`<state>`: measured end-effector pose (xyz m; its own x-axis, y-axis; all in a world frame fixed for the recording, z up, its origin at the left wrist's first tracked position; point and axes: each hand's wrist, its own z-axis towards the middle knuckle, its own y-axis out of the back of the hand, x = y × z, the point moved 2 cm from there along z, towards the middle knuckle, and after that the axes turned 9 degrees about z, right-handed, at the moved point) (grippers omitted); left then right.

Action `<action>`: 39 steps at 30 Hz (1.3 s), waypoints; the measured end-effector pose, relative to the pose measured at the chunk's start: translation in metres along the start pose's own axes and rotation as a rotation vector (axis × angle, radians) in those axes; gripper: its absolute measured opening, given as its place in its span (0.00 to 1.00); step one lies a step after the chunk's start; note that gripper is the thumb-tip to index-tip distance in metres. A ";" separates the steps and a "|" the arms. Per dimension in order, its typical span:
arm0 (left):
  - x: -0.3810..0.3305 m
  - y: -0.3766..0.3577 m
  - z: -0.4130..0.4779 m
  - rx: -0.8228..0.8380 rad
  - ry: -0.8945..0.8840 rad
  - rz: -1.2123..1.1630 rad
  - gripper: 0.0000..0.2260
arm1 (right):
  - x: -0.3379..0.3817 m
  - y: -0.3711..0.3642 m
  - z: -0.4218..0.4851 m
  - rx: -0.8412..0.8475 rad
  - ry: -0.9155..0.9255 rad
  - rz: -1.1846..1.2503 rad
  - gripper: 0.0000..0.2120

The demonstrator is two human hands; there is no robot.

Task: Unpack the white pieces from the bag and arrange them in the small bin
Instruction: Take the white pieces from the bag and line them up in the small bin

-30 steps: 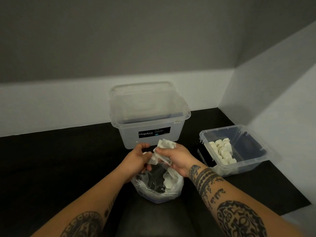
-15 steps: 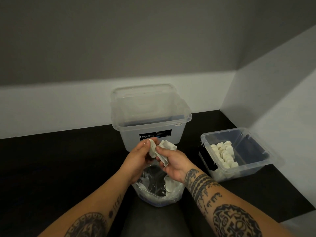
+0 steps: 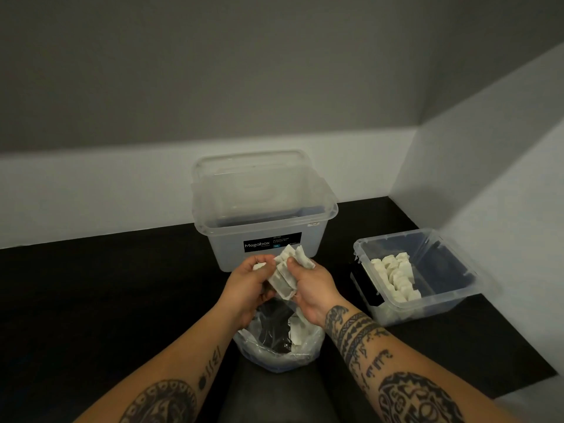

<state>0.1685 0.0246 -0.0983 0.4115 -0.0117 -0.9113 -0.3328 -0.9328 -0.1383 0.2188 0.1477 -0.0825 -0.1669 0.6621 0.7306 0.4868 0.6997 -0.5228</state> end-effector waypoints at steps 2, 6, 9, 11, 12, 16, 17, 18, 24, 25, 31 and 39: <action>0.000 0.001 0.002 -0.060 0.010 0.003 0.07 | 0.001 0.001 0.001 -0.006 -0.036 0.026 0.09; 0.000 0.004 0.006 -0.172 0.037 -0.069 0.05 | 0.003 0.006 0.005 -0.025 -0.084 0.066 0.11; -0.002 0.005 0.008 -0.251 0.054 -0.177 0.05 | 0.002 0.008 0.006 -0.066 -0.079 0.049 0.11; -0.003 0.005 0.010 -0.319 0.053 -0.243 0.04 | 0.000 0.009 0.005 -0.074 -0.082 0.070 0.10; -0.004 0.006 0.011 -0.346 0.045 -0.270 0.05 | -0.001 0.009 0.004 -0.070 -0.084 0.092 0.10; -0.007 0.005 0.012 -0.410 -0.001 -0.315 0.02 | -0.008 0.008 0.000 0.019 -0.086 0.240 0.12; -0.008 0.004 0.011 -0.424 -0.016 -0.310 0.02 | -0.009 0.007 -0.002 0.055 -0.079 0.247 0.14; -0.008 0.003 0.010 -0.440 -0.031 -0.302 0.02 | -0.009 0.004 -0.004 0.088 -0.069 0.236 0.15; -0.004 -0.001 0.009 -0.389 -0.036 -0.267 0.06 | -0.020 -0.009 -0.002 -0.033 0.141 -0.202 0.04; -0.005 -0.003 0.007 -0.351 -0.029 -0.283 0.08 | -0.019 -0.009 0.001 -0.076 0.175 -0.213 0.03; -0.008 0.002 0.000 -0.255 0.022 -0.288 0.06 | -0.005 -0.008 0.011 -0.055 0.173 -0.219 0.06; -0.015 0.017 -0.007 0.022 0.177 -0.286 0.30 | 0.037 -0.012 0.008 0.327 0.191 -0.564 0.03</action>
<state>0.1624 0.0068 -0.0838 0.6310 0.1855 -0.7532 -0.1999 -0.8993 -0.3889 0.1997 0.1657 -0.0524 -0.1502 0.1344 0.9795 0.0800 0.9891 -0.1234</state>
